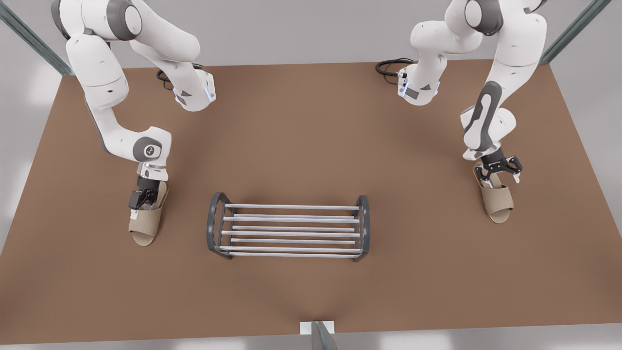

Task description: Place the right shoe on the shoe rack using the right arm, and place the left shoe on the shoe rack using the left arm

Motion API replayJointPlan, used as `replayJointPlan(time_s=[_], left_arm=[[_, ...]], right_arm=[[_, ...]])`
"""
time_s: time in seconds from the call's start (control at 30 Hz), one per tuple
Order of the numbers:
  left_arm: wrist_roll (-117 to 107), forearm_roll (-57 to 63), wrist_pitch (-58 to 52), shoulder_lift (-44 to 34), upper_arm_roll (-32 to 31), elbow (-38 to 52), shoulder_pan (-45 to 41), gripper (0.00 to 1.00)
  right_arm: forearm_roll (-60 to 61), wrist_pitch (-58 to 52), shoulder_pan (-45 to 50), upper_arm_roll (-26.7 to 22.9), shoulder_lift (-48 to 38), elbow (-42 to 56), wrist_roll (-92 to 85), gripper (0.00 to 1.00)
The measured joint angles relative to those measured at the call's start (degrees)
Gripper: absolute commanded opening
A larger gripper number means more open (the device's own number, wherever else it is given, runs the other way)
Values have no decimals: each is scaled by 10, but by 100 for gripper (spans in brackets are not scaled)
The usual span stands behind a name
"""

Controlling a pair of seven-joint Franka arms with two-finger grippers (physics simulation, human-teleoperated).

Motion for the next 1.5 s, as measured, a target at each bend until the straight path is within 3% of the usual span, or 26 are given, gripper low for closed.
replayJointPlan(time_s=[0.33,0.4,0.63,0.8,0.87,0.9,1.03,1.17,1.3,1.43,1.5], left_arm=[[-115,0,-42,22,2,-1,2,100],[-131,0,-47,26,3,0,3,100],[-175,0,-56,47,6,23,8,100],[-198,0,-58,60,6,37,9,100],[-205,0,-59,64,5,41,9,81],[-209,0,-59,66,5,43,9,78],[-221,0,-59,75,5,51,9,75],[-230,0,-60,82,5,57,9,74],[-238,0,-60,96,5,69,9,73],[-244,0,-61,102,5,75,9,55],[-247,0,-61,103,5,75,9,52]], right_arm=[[0,-4,4,-11,14,10,22,95],[0,-4,6,-12,16,12,25,85],[0,-5,7,-14,29,27,35,81],[0,-6,7,-16,31,30,40,67],[0,-6,7,-17,31,29,42,65],[0,-6,7,-17,31,29,42,63],[0,-6,7,-17,30,29,45,56],[0,-6,8,-17,28,29,47,40],[0,-5,8,-17,26,29,49,36],[0,-4,8,-17,22,28,50,34],[0,-3,8,-17,19,28,50,34]])
